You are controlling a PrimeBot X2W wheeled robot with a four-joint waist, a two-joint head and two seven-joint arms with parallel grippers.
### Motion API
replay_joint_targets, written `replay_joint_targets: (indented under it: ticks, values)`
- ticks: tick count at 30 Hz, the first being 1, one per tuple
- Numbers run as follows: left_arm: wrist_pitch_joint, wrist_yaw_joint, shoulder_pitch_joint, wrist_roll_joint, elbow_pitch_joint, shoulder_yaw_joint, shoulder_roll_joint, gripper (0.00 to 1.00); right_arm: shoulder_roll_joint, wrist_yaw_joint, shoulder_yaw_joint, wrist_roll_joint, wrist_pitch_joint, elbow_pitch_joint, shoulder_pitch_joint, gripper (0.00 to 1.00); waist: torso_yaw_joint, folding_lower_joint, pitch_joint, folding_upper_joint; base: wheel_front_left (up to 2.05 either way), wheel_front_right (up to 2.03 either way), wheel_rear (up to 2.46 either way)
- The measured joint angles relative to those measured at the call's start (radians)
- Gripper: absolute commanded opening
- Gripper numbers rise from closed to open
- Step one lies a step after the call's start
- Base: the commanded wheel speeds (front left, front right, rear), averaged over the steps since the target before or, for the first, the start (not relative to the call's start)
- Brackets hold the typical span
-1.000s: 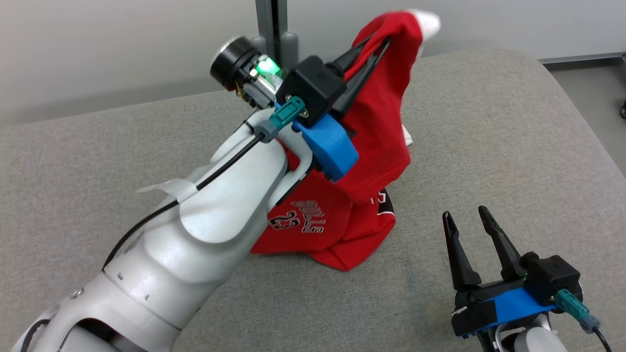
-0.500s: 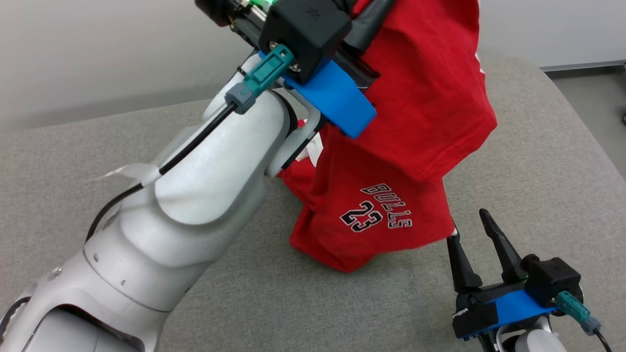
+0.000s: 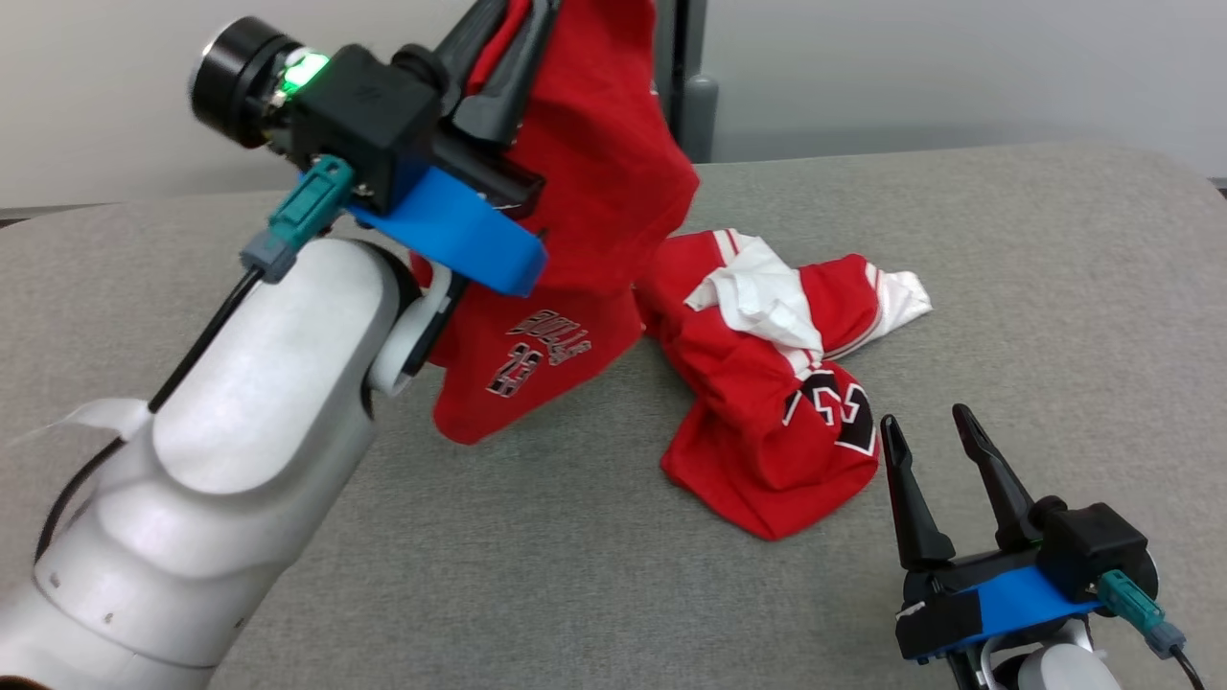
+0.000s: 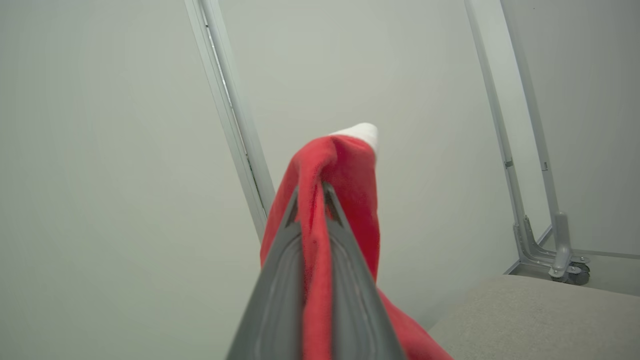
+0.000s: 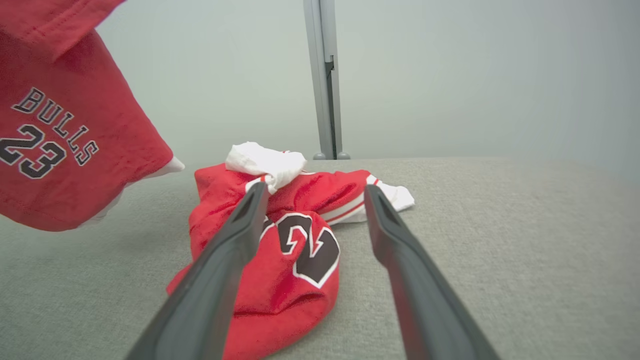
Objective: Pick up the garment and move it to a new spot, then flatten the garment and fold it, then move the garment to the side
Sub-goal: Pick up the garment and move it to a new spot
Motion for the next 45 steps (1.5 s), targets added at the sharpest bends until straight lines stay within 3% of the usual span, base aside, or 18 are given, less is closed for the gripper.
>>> replay_joint_targets:
  ticks: [12,27,34,45]
  values:
    - [-0.015,0.086,0.166,-0.045,-0.074,0.103,0.174,0.0,0.0,0.0,0.017,-0.036,0.0,-0.002,-0.004,1.0,0.186,0.0,-0.013,0.0,0.0,0.0,0.0]
    - [-0.026,0.146,0.3,-0.086,-0.123,0.157,0.256,0.0,0.0,0.0,0.044,-0.043,0.0,0.017,-0.021,1.0,0.414,0.0,-0.012,0.0,0.0,0.0,0.0]
    - [-0.034,0.165,0.328,-0.104,-0.136,0.185,0.281,0.0,0.0,0.0,0.053,-0.043,0.0,0.019,-0.025,1.0,0.429,0.0,-0.006,0.0,0.0,0.0,0.0]
    - [-0.048,0.17,0.252,-0.12,-0.11,0.272,0.332,0.0,0.001,0.0,0.056,-0.08,0.0,-0.029,-0.044,1.0,0.38,0.0001,0.048,0.0,0.0,0.0,0.0]
